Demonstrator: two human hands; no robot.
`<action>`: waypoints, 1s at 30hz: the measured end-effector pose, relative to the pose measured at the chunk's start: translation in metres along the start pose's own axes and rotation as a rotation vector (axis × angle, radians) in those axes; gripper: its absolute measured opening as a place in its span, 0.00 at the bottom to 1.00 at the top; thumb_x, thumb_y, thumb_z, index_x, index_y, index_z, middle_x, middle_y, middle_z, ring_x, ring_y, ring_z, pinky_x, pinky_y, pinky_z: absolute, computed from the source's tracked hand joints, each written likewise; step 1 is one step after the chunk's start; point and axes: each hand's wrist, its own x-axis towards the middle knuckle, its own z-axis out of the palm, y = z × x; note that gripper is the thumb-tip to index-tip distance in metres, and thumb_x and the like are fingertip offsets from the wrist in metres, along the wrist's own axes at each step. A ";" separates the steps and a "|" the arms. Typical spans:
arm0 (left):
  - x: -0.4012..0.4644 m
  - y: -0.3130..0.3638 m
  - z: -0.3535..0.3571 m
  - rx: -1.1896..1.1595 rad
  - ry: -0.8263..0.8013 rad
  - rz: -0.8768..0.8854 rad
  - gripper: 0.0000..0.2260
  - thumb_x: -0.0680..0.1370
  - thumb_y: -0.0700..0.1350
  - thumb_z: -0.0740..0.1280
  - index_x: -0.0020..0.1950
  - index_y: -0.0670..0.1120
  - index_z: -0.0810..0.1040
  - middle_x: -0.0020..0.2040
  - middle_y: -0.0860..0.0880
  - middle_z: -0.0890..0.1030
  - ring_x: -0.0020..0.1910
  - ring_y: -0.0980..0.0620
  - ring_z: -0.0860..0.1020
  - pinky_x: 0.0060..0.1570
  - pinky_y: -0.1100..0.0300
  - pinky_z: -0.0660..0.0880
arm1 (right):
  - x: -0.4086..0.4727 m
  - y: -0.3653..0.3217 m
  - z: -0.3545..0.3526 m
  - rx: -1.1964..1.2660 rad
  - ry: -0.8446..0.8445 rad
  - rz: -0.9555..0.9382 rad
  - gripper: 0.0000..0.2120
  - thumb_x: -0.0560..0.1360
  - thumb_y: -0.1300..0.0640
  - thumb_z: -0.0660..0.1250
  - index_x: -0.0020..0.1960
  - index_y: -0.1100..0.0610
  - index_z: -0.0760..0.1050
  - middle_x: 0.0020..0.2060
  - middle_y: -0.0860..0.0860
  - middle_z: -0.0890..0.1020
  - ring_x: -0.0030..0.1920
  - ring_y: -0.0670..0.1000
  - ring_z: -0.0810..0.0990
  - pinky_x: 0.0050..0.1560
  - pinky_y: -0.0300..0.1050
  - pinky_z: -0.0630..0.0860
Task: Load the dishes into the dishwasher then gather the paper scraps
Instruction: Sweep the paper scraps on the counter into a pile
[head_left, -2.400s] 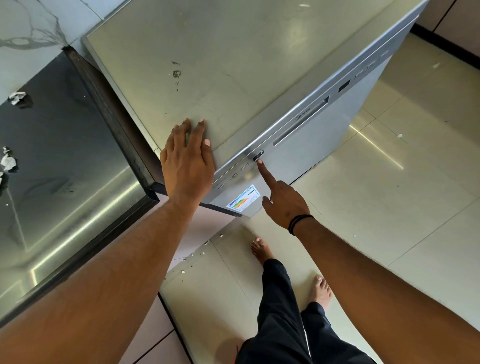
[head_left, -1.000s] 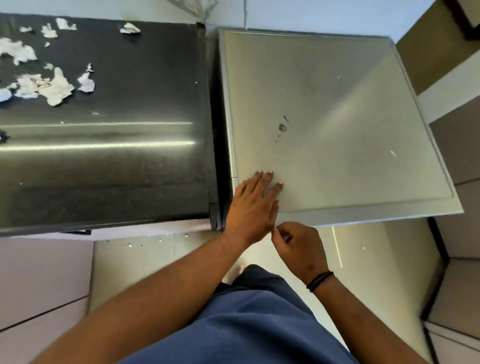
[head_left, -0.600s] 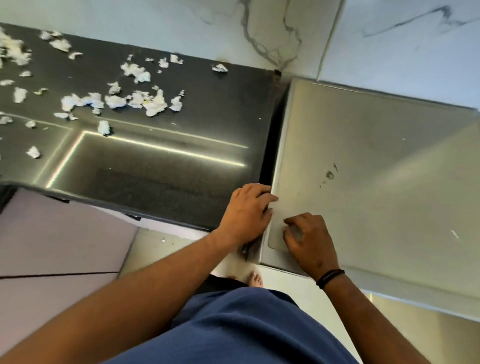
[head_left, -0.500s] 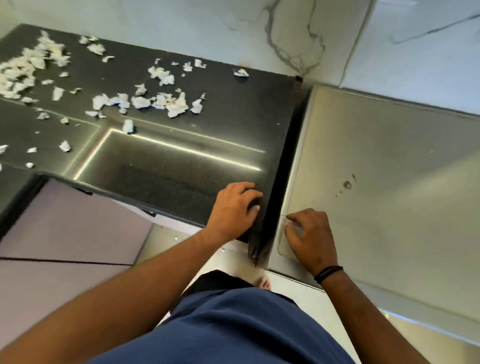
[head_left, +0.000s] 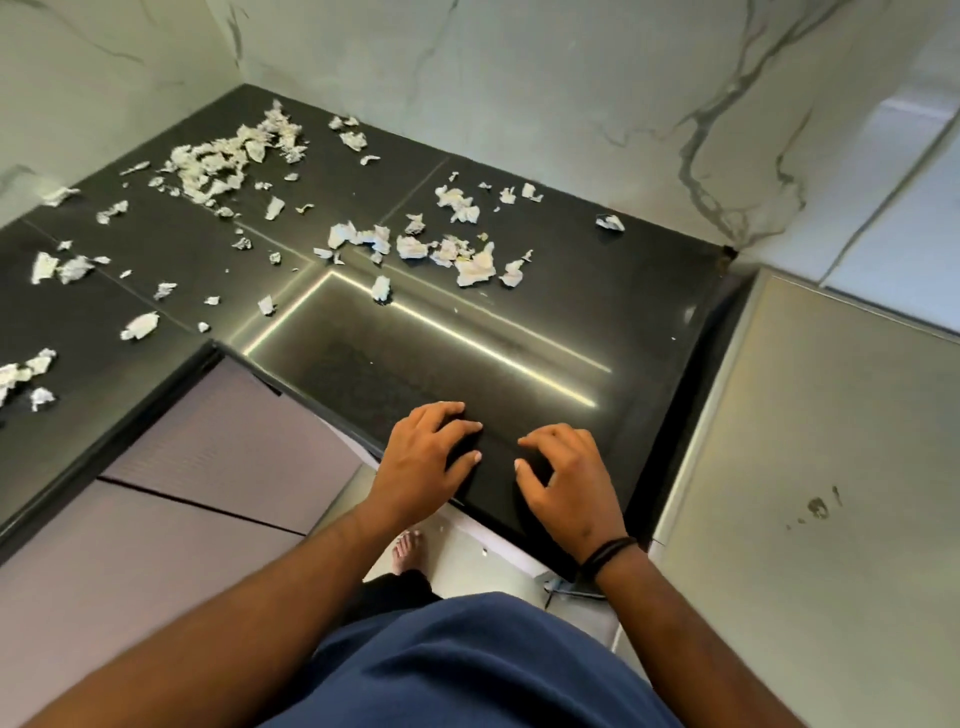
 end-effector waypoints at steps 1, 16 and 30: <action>0.006 -0.014 -0.004 0.000 0.015 -0.014 0.21 0.78 0.60 0.61 0.65 0.53 0.81 0.68 0.50 0.76 0.68 0.49 0.71 0.64 0.51 0.70 | 0.011 -0.007 0.008 -0.004 -0.029 0.000 0.11 0.75 0.54 0.70 0.56 0.56 0.81 0.51 0.49 0.80 0.55 0.51 0.75 0.59 0.36 0.68; 0.103 -0.234 -0.063 0.068 0.080 0.076 0.30 0.78 0.66 0.63 0.71 0.47 0.76 0.69 0.45 0.74 0.70 0.45 0.69 0.70 0.51 0.66 | 0.266 -0.129 0.146 -0.335 -0.222 -0.084 0.29 0.79 0.55 0.65 0.78 0.58 0.62 0.77 0.58 0.61 0.76 0.59 0.60 0.72 0.53 0.65; 0.137 -0.247 -0.065 0.042 0.173 0.011 0.19 0.79 0.58 0.68 0.64 0.48 0.79 0.62 0.48 0.75 0.62 0.45 0.73 0.57 0.49 0.72 | 0.176 -0.121 0.166 -0.326 0.020 -0.122 0.15 0.73 0.64 0.66 0.59 0.61 0.80 0.56 0.54 0.79 0.53 0.57 0.75 0.49 0.46 0.79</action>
